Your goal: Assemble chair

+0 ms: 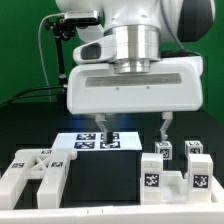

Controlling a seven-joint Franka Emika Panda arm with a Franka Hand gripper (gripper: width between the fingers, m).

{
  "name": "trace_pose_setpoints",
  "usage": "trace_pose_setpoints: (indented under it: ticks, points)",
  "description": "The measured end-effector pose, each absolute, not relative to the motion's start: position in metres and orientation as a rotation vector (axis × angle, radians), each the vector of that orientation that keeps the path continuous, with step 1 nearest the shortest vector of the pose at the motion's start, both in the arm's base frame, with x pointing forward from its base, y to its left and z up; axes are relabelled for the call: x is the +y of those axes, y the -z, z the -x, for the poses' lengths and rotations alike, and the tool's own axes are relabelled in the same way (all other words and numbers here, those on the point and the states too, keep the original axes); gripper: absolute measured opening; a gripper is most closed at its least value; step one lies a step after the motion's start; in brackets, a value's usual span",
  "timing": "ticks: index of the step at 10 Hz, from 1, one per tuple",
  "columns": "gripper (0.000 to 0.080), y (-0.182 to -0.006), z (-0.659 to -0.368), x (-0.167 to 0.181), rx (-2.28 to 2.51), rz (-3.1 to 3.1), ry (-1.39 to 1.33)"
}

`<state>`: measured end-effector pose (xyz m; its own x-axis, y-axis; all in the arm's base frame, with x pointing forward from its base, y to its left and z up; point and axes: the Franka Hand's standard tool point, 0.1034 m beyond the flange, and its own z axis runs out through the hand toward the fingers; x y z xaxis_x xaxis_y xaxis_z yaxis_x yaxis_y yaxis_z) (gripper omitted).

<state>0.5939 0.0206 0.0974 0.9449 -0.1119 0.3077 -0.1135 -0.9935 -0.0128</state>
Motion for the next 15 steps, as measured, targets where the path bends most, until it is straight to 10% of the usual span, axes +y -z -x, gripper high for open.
trace_pose_setpoints:
  ticks: [10, 14, 15]
  points:
    - [0.0649, -0.022, -0.605, 0.042, -0.139, -3.011, -0.576]
    - [0.0649, -0.018, -0.605, 0.042, -0.139, -3.008, -0.572]
    - [0.0515, -0.017, -0.605, 0.042, -0.139, -3.008, -0.572]
